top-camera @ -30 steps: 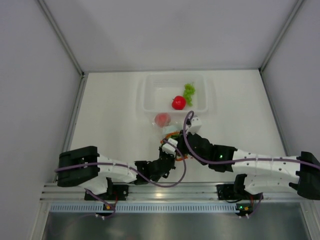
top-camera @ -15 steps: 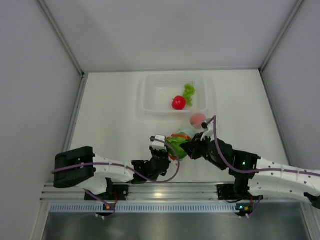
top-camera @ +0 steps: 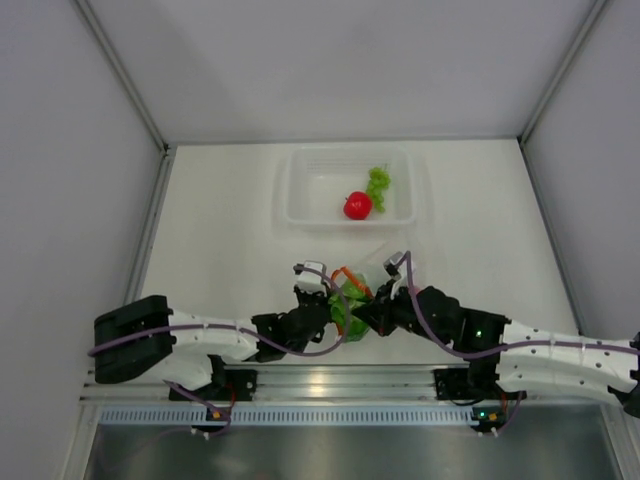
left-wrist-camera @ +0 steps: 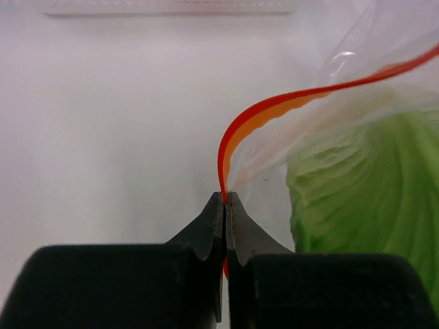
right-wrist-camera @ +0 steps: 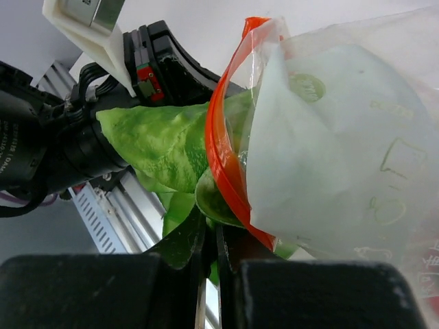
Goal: Open the zip-top bag and remove the fake food
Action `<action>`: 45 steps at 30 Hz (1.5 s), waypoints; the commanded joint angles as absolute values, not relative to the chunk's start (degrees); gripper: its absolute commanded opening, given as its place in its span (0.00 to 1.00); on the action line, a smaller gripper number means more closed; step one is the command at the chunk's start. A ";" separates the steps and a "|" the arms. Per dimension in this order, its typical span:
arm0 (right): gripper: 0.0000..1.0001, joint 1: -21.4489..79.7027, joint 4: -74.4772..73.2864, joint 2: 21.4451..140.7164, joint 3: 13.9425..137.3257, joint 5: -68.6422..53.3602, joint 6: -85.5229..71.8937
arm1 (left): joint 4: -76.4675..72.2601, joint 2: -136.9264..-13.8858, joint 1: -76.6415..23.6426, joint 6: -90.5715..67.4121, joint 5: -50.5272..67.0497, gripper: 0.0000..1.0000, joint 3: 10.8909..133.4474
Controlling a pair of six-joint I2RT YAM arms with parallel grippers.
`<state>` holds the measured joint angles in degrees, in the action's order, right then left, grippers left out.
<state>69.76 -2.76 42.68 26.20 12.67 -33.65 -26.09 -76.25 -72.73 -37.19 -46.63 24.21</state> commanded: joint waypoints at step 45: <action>0.00 55.99 25.14 66.80 25.60 5.45 -54.40 | 13.80 -59.31 -72.95 -28.92 -47.02 0.00 36.56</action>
<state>56.75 27.20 67.99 28.71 5.91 -52.88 11.11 -55.79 -72.55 -27.20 -45.52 33.45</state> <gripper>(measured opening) 0.033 0.022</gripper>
